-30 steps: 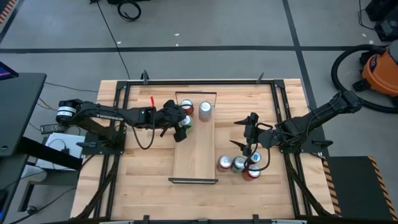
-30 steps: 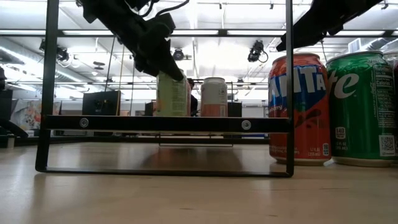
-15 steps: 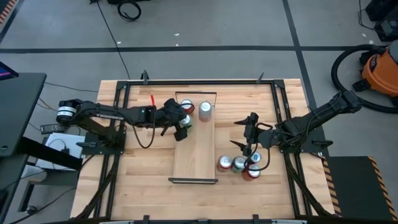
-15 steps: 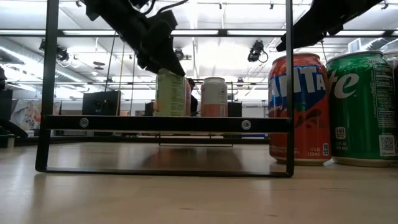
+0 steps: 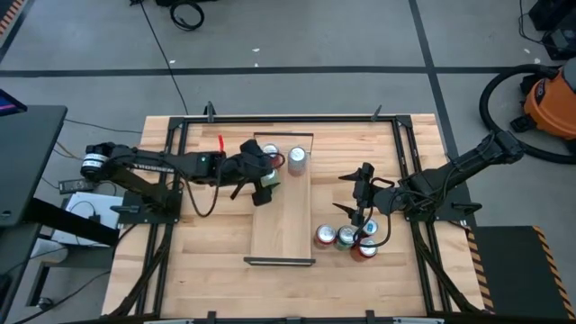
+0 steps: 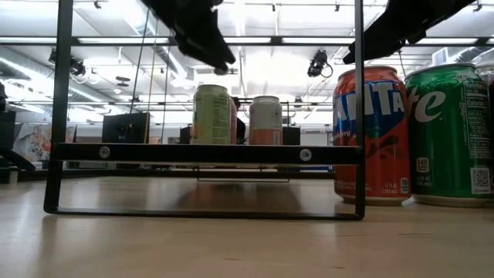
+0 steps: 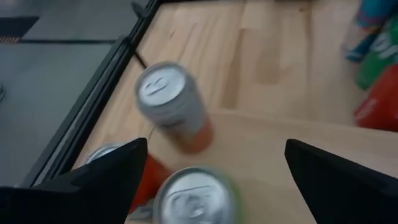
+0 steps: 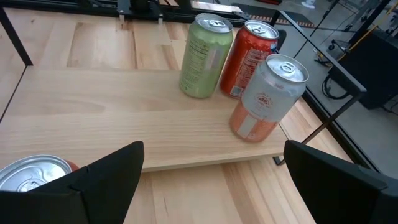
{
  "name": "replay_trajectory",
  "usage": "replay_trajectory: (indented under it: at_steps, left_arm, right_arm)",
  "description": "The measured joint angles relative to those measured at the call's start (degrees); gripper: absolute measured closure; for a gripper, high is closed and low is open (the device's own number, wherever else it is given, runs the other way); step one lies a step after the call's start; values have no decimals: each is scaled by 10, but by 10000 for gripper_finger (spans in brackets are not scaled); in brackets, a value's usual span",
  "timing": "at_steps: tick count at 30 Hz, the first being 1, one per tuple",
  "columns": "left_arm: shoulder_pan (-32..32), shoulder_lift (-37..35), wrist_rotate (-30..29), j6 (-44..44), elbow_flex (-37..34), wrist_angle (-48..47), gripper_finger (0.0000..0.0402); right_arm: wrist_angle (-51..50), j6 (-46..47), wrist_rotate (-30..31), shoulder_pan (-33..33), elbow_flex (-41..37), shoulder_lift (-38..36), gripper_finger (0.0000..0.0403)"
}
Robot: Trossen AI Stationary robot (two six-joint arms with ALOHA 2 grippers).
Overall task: Place canned beverage on shelf
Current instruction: Put the red soda can on the shelf
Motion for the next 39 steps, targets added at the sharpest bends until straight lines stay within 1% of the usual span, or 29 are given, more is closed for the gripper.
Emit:
replay_trajectory:
  at_steps: [3, 7, 10, 16, 21, 25, 34, 37, 39]
  left_arm:
    - [-22, 3, 0, -9, 5, 5, 9]
    - [-50, 9, 1, -24, 6, 16, 9]
    - [-63, 10, 0, -33, 6, 39, 9]
    - [-60, 11, 0, -36, 6, 52, 9]
    - [-44, 11, 0, -37, 6, 51, 8]
    - [-34, 11, -2, -37, 6, 51, 8]
    - [-34, 11, -1, -34, 6, 34, 8]
    - [-34, 11, -1, -34, 6, 26, 8]
    - [-34, 11, -1, -34, 6, 22, 8]
  right_arm:
    - [0, 4, -8, 0, 0, 0, 6]
    - [7, 4, -93, -1, 1, 10, 6]
    - [0, 14, -132, 1, 13, 31, 7]
    - [-65, 34, -178, 6, 76, 106, 11]
    - [-122, 22, -230, 17, 140, 167, 11]
    - [-144, 13, -269, 20, 181, 205, 11]
    - [-196, -6, -284, 16, 247, 293, 9]
    - [-225, -14, -284, 14, 256, 316, 12]
    - [-223, -19, -283, 14, 258, 328, 18]
